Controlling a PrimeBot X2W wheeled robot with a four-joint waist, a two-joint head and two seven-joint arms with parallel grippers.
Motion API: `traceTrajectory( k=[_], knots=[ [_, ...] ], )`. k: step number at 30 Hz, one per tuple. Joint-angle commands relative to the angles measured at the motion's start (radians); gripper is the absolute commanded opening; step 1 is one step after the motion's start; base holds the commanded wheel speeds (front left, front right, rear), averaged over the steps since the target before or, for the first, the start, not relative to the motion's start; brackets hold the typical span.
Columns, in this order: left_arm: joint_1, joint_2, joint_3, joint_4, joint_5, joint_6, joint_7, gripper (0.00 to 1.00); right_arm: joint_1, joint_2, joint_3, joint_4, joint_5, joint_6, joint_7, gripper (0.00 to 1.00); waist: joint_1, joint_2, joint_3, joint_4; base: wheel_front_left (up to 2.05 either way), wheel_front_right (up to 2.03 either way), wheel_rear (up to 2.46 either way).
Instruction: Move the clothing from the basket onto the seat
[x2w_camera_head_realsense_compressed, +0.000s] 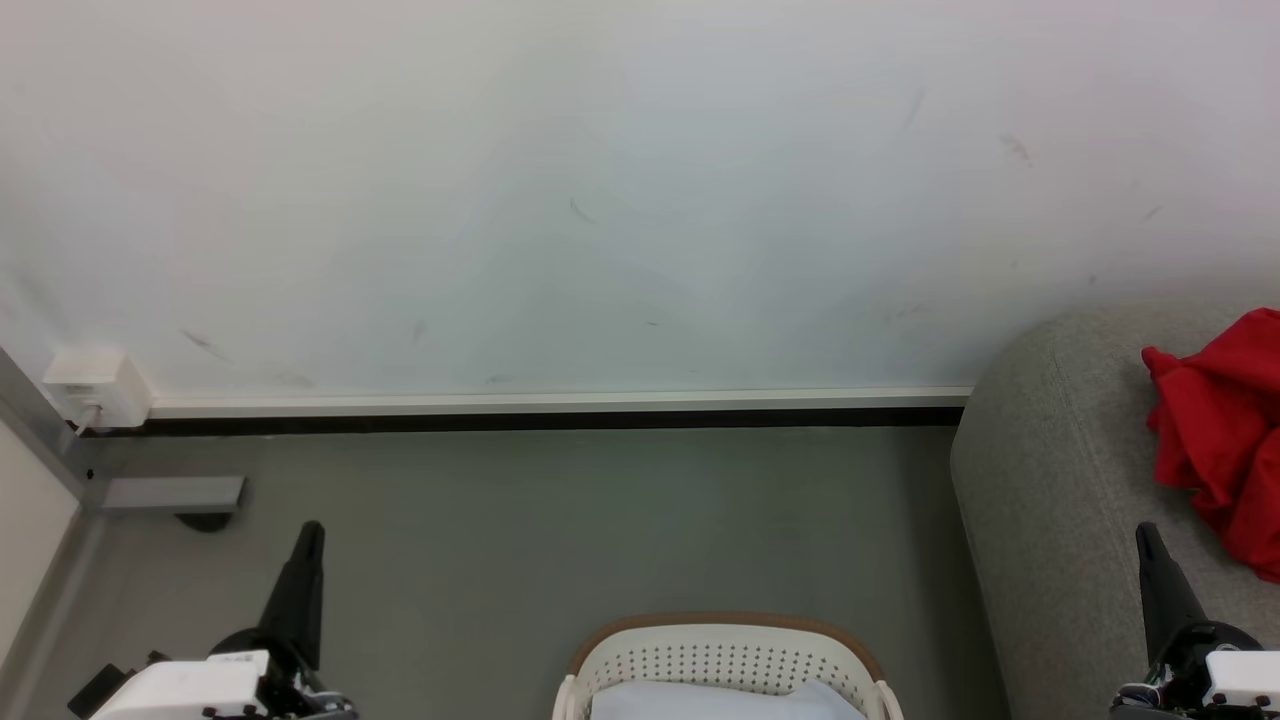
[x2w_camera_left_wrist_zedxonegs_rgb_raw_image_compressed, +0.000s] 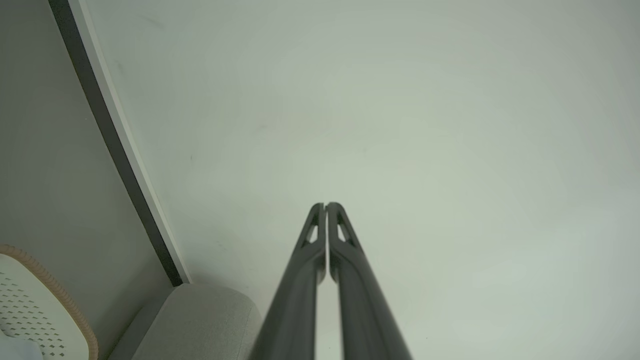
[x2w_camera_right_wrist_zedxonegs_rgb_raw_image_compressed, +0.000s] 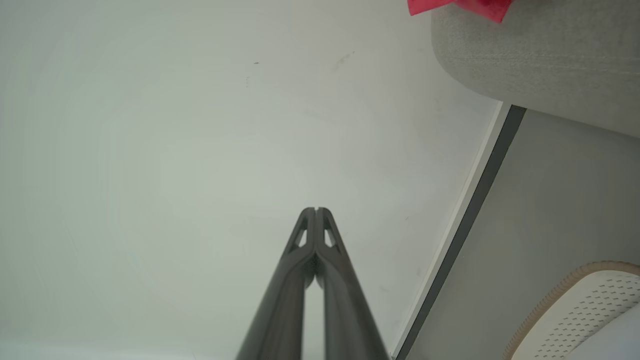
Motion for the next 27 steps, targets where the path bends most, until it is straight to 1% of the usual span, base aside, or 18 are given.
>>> traceTrajectory(
  k=[1,27],
  knots=[
    [-0.008,0.008,0.003,-0.004,-0.013,0.001,0.004,0.0,-0.007,-0.003,-0.002,-0.004,0.007,-0.002,0.0,0.0,0.0,-0.0001,0.0,0.0,0.0,0.0,0.0],
    [-0.008,0.008,0.003,-0.003,-0.013,0.001,0.004,0.0,-0.006,-0.01,0.005,-0.005,0.012,-0.002,-0.007,0.0,0.0,-0.0001,0.0,0.0,0.0,0.0,0.0]
  ],
)
